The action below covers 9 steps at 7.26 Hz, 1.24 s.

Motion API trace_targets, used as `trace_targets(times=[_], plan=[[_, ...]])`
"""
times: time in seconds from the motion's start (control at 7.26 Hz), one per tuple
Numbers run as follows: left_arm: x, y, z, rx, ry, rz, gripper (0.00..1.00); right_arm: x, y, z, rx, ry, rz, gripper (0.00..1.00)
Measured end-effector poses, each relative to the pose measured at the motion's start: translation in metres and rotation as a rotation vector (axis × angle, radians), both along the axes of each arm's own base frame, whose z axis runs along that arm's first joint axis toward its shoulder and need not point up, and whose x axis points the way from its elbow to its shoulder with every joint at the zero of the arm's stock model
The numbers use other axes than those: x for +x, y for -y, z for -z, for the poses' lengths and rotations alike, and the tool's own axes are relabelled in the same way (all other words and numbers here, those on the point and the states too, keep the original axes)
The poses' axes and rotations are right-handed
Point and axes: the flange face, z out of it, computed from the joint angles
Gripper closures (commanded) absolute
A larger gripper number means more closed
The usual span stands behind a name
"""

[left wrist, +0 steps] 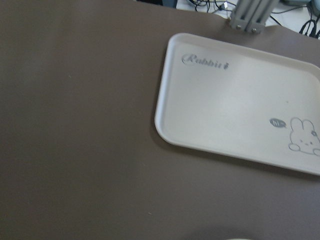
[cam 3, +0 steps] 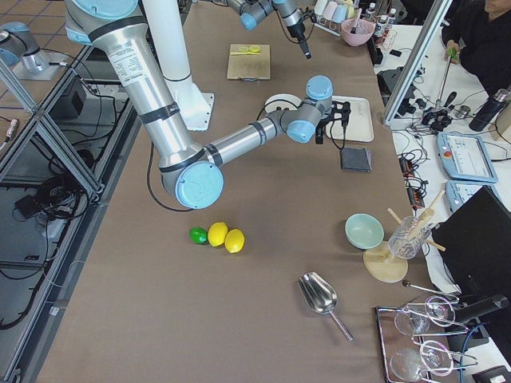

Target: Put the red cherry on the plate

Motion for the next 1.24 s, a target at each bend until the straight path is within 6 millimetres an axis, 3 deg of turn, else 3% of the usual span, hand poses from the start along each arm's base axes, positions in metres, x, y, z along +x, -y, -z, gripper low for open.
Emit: trace_targets(times=[0.41, 0.55, 0.96, 1.24], plan=[[-0.086, 0.020, -0.103, -0.086, 0.076, 0.047, 0.02, 0.083, 0.009, -0.074, 0.042, -0.128, 0.047, 0.00], [-0.131, 0.026, -0.139, -0.108, 0.126, 0.002, 0.02, 0.105, 0.010, -0.098, 0.063, -0.182, 0.082, 0.00], [-0.305, 0.027, -0.245, -0.118, 0.191, -0.194, 0.02, 0.195, 0.002, -0.176, 0.105, -0.289, 0.164, 0.00], [-0.391, 0.021, -0.298, -0.122, 0.087, -0.268, 0.02, 0.262, -0.022, -0.223, 0.101, -0.281, 0.185, 0.00]])
